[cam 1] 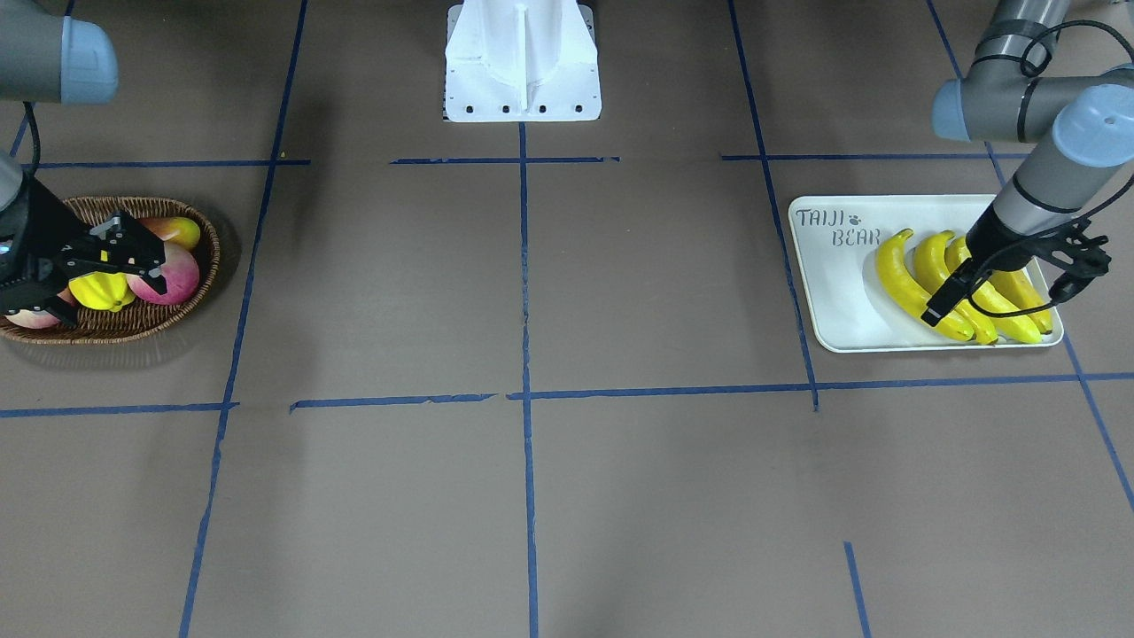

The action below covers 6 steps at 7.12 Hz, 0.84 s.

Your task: Transfer all bananas from basket to plate

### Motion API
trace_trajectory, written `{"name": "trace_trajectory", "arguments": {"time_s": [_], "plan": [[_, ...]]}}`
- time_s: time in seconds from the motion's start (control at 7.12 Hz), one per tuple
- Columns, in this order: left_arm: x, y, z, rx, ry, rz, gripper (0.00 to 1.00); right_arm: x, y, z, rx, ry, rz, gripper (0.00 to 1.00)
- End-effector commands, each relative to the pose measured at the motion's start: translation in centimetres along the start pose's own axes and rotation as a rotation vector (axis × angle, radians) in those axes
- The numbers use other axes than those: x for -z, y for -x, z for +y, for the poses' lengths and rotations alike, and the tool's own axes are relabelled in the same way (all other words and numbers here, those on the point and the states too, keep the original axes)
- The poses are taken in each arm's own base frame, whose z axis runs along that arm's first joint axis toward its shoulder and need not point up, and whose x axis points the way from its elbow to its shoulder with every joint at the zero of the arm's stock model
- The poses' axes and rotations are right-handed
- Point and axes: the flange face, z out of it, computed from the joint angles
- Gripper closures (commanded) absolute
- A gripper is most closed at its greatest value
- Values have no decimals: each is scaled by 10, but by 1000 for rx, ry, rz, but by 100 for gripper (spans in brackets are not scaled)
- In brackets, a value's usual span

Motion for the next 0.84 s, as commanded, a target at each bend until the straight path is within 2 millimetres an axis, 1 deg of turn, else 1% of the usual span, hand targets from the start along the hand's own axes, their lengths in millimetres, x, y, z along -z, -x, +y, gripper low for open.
{"name": "trace_trajectory", "arguments": {"time_s": [0.0,0.14,0.28,0.42,0.56,0.7], "plan": [[53,27,-51,-131,56,39,0,19,-47,14,13,-2,-9,1],[75,41,-73,-274,37,19,0,26,-77,27,38,0,5,1],[90,58,-93,-397,36,-24,0,32,-101,37,50,-1,20,1],[105,74,-106,-506,57,-70,0,37,-127,47,83,6,36,1],[117,96,-120,-636,102,-114,0,44,-148,55,111,23,47,1],[131,121,-133,-712,148,-144,0,53,-174,64,135,31,60,1]]}}
